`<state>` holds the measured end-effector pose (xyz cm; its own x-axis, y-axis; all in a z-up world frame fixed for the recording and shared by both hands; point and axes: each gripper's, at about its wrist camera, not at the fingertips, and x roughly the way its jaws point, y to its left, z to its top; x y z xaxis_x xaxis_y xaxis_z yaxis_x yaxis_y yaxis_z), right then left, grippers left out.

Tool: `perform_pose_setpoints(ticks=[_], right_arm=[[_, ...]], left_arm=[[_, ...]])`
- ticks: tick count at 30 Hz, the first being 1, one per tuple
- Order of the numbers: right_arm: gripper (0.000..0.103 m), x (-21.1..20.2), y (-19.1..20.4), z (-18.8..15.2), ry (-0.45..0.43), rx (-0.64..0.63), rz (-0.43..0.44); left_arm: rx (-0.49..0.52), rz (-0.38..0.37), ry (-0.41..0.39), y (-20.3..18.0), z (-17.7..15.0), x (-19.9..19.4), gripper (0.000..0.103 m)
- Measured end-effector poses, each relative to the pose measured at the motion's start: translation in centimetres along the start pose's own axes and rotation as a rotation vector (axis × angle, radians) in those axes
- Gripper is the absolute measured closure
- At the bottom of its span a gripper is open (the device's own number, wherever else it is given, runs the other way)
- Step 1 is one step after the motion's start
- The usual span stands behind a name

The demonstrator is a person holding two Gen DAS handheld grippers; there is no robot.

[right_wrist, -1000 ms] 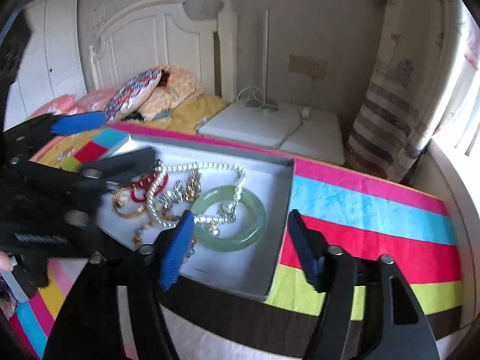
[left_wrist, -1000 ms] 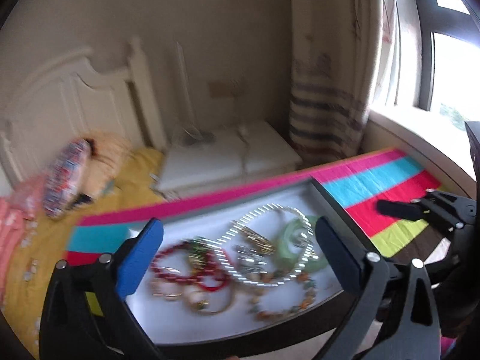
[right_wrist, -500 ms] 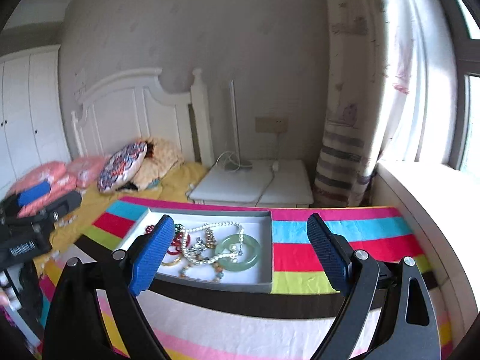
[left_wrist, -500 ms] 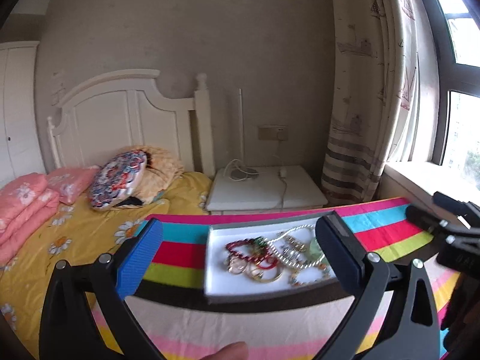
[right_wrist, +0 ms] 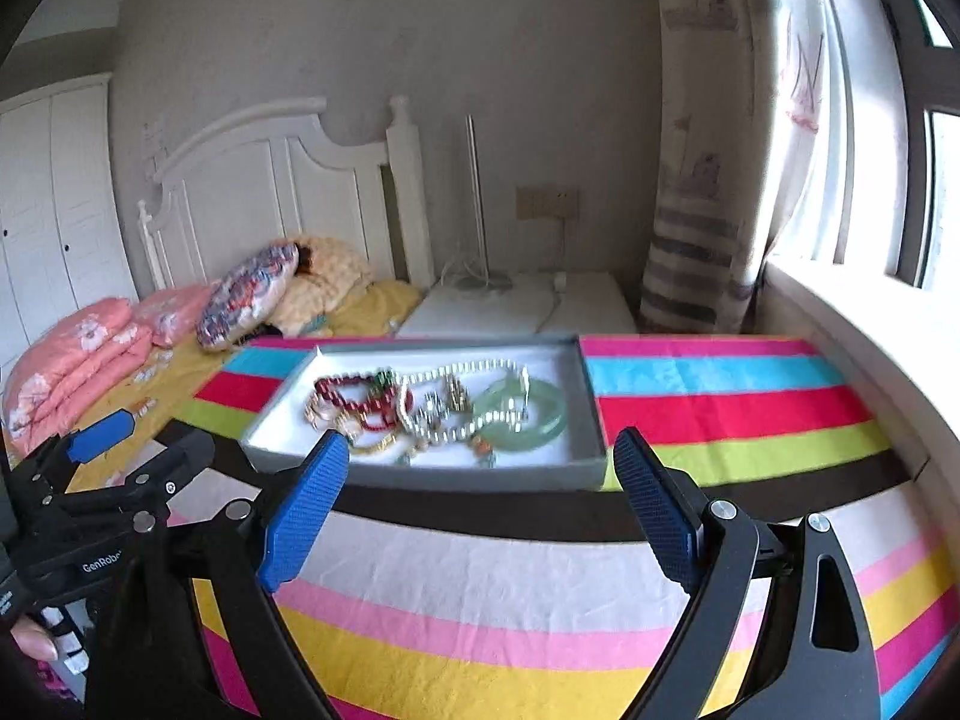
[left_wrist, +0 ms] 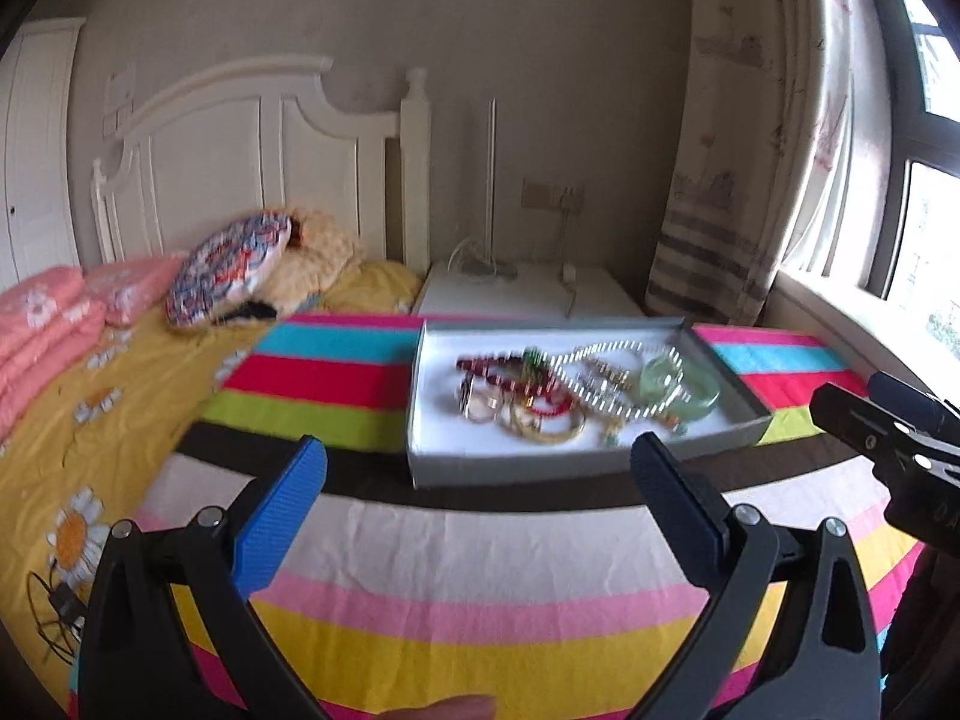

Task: Organize jewelry

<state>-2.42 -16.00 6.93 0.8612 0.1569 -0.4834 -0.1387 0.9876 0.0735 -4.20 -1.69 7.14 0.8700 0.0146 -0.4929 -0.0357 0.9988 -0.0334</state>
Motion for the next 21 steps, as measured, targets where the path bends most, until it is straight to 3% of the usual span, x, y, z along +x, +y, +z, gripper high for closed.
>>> perform_pose_setpoints(ticks=[6,21], right_arm=[[0.017,2.1,0.1,-1.3,0.045,-0.015,-0.026],[0.017,2.6,1.4,-2.7,0.045,-0.089,-0.031]], left_arm=[[0.02,0.011,0.022,-0.2,-1.0,1.8,0.002],[0.051,0.018,0.004,-0.9,-1.6,1.9,0.002]])
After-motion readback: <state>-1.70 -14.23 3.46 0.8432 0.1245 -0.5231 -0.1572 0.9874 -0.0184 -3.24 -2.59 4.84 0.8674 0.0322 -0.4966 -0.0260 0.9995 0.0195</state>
